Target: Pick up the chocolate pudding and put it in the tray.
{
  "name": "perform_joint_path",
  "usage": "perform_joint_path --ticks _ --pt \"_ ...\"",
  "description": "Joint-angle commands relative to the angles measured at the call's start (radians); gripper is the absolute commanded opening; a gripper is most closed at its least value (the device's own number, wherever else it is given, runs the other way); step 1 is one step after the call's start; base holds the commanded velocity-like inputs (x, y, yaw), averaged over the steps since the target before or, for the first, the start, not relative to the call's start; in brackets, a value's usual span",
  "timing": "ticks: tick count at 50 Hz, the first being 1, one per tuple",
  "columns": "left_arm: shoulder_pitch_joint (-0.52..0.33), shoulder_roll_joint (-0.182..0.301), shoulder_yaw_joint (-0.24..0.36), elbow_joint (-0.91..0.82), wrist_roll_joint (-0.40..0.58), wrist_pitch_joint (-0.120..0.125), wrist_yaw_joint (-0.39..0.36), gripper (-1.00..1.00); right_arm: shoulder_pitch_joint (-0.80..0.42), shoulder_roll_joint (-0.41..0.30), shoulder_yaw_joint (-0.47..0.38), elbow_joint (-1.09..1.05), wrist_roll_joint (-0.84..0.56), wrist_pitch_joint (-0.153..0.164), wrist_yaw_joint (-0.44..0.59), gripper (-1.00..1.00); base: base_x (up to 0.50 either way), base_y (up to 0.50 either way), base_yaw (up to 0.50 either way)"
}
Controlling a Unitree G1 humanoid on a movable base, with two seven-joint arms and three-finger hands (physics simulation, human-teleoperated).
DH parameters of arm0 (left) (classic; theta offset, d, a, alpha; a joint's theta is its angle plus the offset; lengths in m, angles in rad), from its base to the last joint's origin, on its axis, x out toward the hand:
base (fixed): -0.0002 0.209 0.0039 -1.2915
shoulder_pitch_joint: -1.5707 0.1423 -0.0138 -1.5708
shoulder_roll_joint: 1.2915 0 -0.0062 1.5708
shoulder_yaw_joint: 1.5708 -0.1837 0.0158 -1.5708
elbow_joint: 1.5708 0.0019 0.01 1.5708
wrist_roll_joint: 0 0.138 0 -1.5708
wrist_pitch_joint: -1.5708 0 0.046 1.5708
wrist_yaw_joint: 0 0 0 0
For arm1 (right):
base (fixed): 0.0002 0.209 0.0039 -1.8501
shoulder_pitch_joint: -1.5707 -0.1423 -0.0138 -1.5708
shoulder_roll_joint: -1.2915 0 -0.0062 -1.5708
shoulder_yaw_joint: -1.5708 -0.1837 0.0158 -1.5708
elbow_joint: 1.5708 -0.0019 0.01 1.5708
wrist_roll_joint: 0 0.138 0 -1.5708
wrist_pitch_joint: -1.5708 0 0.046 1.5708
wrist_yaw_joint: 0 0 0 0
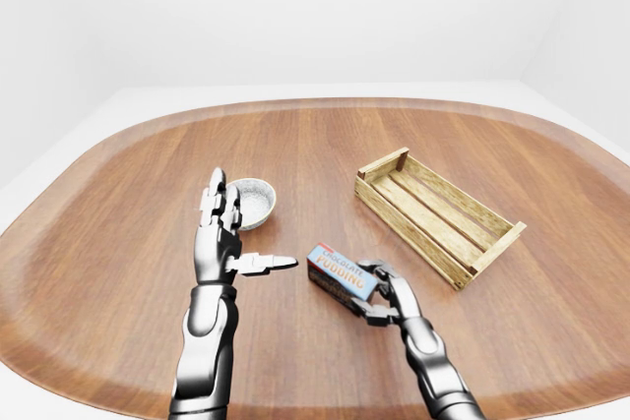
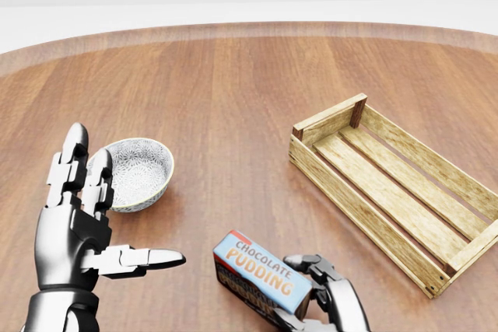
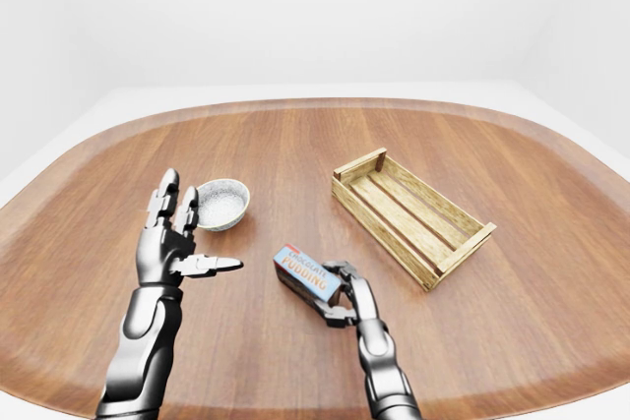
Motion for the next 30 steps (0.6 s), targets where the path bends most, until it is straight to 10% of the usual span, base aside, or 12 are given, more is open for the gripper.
perform_joint_path --ticks 1,30 --pt "-0.002 0.001 0.003 -0.003 -0.007 0.0 -0.001 1.0 0.002 0.002 0.005 0.013 -0.022 0.0 0.003 -1.0 0.0 0.0 0.0" --pt "-0.002 0.001 0.003 -0.003 -0.007 0.0 -0.001 1.0 0.082 -0.001 0.002 -0.389 0.034 0.0 0.043 -1.0 0.0 0.0 0.0"
